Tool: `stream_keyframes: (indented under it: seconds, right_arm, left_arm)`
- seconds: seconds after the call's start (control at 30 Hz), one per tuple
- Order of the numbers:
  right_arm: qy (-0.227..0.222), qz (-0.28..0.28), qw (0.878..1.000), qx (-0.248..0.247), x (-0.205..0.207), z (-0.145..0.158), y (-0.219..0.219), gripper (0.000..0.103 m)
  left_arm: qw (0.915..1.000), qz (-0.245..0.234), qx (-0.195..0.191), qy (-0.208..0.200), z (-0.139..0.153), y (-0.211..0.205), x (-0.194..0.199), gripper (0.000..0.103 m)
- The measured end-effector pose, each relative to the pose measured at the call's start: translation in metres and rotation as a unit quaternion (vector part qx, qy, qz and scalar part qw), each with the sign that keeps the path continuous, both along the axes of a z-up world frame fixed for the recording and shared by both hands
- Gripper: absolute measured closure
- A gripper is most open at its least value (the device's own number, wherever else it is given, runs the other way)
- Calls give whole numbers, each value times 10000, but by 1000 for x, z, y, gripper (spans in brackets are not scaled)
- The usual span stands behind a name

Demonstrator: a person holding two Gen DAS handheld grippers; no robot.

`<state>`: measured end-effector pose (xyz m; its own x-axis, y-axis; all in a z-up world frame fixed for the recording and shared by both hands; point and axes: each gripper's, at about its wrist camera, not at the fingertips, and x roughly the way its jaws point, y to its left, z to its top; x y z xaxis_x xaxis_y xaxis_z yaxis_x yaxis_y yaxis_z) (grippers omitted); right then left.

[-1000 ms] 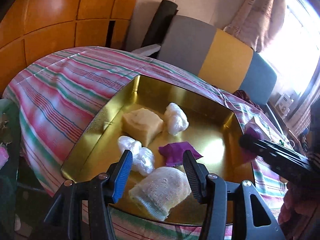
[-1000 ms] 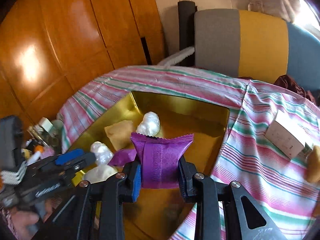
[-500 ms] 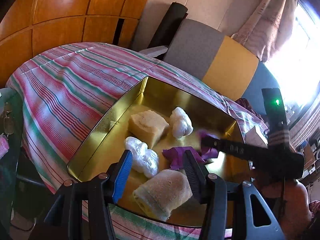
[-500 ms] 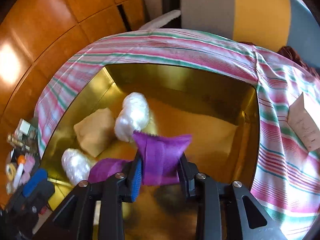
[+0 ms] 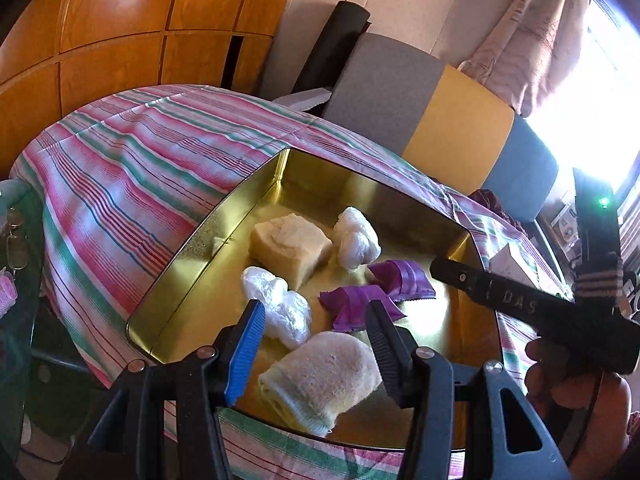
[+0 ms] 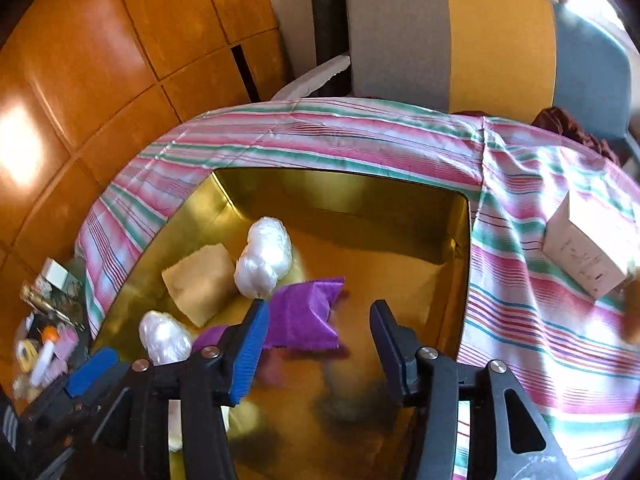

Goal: Organize objects
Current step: 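Carry both purple packets into the gold tray and release them, then move both tools back from the tray toward the remaining items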

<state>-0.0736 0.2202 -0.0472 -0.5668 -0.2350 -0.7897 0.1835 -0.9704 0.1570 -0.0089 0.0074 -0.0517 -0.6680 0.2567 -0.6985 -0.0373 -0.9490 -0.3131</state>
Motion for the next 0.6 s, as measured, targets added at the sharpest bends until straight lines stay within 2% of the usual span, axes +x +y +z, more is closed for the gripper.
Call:
stream_keyframes:
  seconds: [0.23, 0.6]
  right_arm:
    - [358, 184, 9985, 372, 20, 13, -8, 47]
    - [512, 69, 9978, 413, 39, 22, 9, 43]
  left_arm:
    - [9999, -70, -80, -32, 0, 5, 1, 50]
    - [9997, -233, -124, 2, 1, 14, 6, 50]
